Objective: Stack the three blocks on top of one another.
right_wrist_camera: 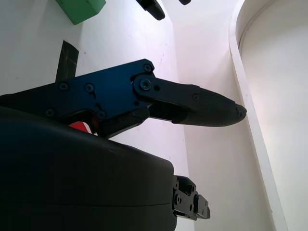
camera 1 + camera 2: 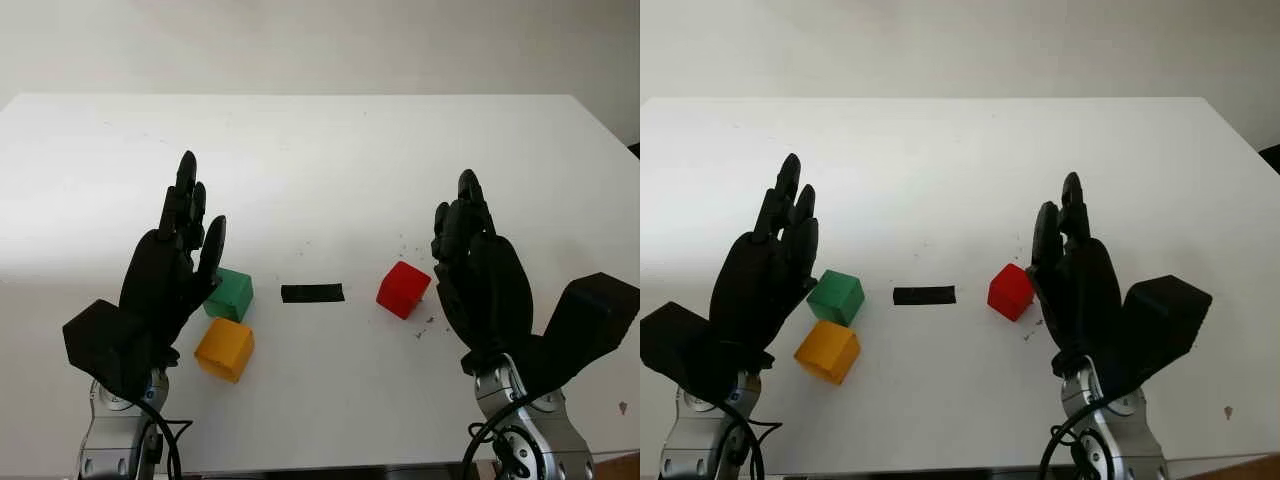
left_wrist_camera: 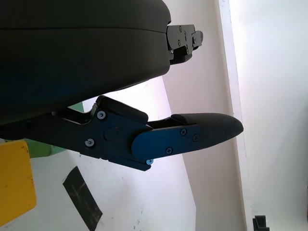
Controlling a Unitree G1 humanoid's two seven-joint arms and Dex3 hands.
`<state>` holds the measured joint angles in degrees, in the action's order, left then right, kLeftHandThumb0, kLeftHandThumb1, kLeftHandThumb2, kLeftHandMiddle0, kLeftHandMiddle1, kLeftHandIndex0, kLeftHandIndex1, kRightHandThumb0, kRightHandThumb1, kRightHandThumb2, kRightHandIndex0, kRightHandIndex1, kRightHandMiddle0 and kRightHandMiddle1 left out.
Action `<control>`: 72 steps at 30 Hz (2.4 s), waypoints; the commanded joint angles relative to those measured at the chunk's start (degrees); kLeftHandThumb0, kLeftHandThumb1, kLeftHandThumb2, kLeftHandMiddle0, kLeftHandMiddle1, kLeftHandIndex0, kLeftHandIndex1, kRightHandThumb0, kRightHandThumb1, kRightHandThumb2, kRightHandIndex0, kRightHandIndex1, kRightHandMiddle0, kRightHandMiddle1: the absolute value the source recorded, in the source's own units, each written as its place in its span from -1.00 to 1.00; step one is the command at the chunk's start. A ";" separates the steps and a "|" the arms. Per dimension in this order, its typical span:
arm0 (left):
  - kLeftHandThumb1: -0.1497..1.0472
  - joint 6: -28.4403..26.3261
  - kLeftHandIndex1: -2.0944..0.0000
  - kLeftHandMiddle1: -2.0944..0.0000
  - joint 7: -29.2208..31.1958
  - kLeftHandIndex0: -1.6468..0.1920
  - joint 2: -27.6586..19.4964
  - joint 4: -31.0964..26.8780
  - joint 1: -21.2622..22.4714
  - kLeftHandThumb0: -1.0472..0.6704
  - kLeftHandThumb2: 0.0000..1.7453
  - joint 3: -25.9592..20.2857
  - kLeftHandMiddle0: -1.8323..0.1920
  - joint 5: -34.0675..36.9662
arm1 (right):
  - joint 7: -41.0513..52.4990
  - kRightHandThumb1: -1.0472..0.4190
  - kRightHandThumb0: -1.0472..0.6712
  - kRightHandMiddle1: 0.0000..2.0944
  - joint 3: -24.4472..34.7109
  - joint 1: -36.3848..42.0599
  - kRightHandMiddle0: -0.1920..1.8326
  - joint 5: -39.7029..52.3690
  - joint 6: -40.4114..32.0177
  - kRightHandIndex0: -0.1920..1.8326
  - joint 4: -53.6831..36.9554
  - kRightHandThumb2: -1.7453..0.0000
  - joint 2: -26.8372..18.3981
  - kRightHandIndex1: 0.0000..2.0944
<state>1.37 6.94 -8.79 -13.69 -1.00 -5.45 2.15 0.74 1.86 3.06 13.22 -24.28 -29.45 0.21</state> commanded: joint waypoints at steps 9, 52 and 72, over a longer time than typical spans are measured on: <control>1.00 0.73 0.95 0.95 -1.58 0.92 0.92 1.25 2.20 -0.62 -0.38 0.76 0.91 -0.53 | 2.16 -1.00 -0.63 -1.00 2.08 -4.48 -1.00 1.00 0.28 -1.00 3.05 0.28 -1.66 -1.00; 1.00 5.87 1.00 0.99 2.28 1.00 -2.74 9.18 5.86 -0.50 -0.33 -4.50 1.00 4.97 | 38.85 -0.67 -0.43 -0.87 -12.27 -29.54 -0.42 -40.18 45.74 -0.86 24.13 0.93 -51.63 -0.94; 1.00 6.04 0.96 0.95 1.58 0.99 -2.65 10.28 7.15 -0.54 -0.30 -3.34 0.98 2.31 | 23.38 -0.74 -0.38 -0.89 -14.46 -29.52 -0.40 -50.36 57.32 -0.87 37.07 0.94 -48.57 -0.95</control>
<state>6.93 8.34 -10.98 -3.42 5.30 -8.98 4.61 24.97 -12.68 -26.42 -36.85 32.59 7.14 -48.47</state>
